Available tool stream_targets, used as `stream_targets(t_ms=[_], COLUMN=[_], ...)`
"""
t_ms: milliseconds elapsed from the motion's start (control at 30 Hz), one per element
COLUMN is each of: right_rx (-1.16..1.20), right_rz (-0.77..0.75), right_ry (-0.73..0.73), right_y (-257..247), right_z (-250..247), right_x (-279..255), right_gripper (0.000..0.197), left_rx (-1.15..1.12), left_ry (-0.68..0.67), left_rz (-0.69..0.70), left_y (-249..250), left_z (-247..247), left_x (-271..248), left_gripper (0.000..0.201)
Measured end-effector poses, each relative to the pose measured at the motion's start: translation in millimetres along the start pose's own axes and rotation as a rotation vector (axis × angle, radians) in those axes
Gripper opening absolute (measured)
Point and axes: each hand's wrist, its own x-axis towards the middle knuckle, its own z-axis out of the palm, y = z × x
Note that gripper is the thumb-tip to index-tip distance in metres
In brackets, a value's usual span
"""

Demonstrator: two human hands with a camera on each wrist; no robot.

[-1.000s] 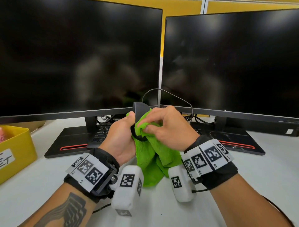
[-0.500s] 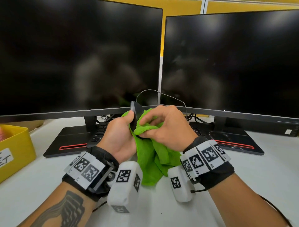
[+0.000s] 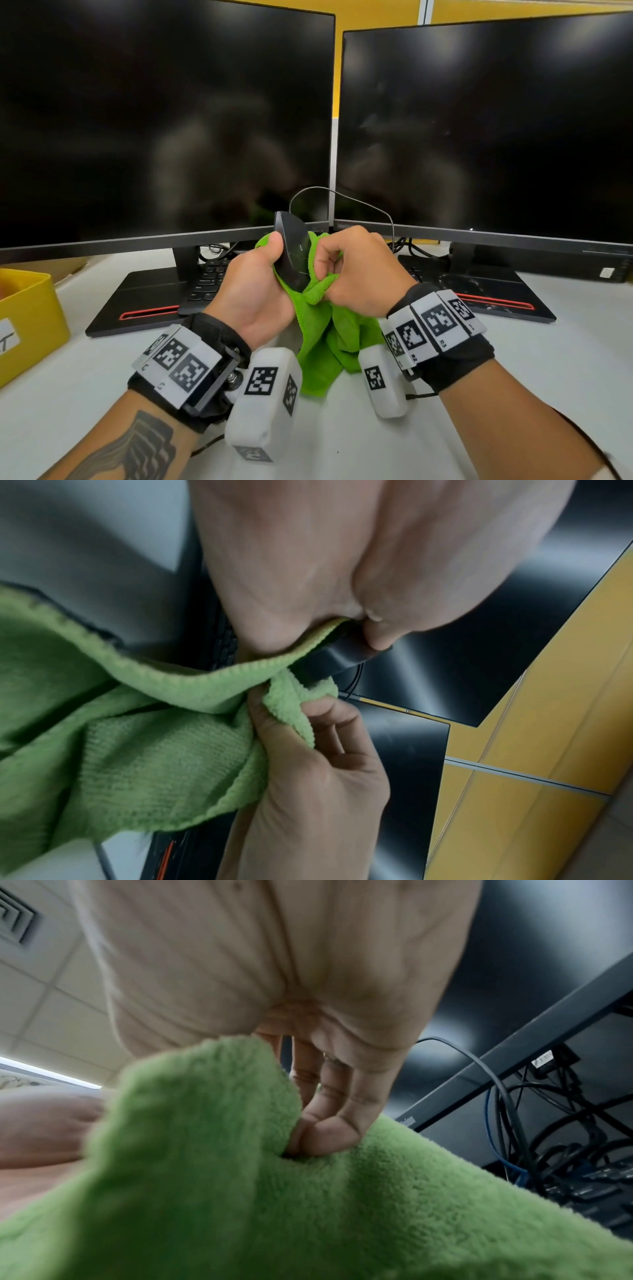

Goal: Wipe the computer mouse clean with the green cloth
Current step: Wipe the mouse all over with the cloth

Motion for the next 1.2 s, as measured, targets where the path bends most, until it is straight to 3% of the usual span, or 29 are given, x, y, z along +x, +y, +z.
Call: stream_targets(t_ms=[233, 333, 433, 500, 667, 867, 933, 1033, 1200], right_rx=[-0.018, 0.020, 0.215, 0.389, 0.643, 0.523, 0.528, 0.411, 0.311], right_rz=[0.061, 0.051, -0.005, -0.040, -0.004, -0.023, -0.034, -0.082, -0.108], right_ry=[0.084, 0.055, -0.071, -0.078, 0.208, 0.432, 0.400, 0.216, -0.057], right_y=[9, 9, 1, -2, 4, 14, 12, 6, -4], right_z=[-7, -7, -8, -9, -17, -14, -10, -3, -6], right_x=[3, 3, 1, 0, 3, 9, 10, 9, 3], right_gripper=[0.021, 0.021, 0.022, 0.020, 0.013, 0.011, 0.015, 0.021, 0.017], left_rx=[0.045, 0.041, 0.022, 0.015, 0.106, 0.170, 0.133, 0.115, 0.116], left_ry=[-0.051, -0.093, -0.100, -0.091, -0.122, -0.108, -0.130, -0.176, -0.133], left_rz=[-0.023, -0.026, -0.014, 0.005, 0.074, 0.070, 0.029, -0.002, 0.003], left_y=[-3, -2, -1, -3, -10, -16, -15, -13, -14], left_z=[3, 3, -3, -7, -9, -6, -3, 1, -10], left_x=[-2, -3, 0, 2, 6, 4, 3, 2, 10], left_gripper=[0.060, 0.060, 0.056, 0.051, 0.044, 0.046, 0.058, 0.081, 0.082])
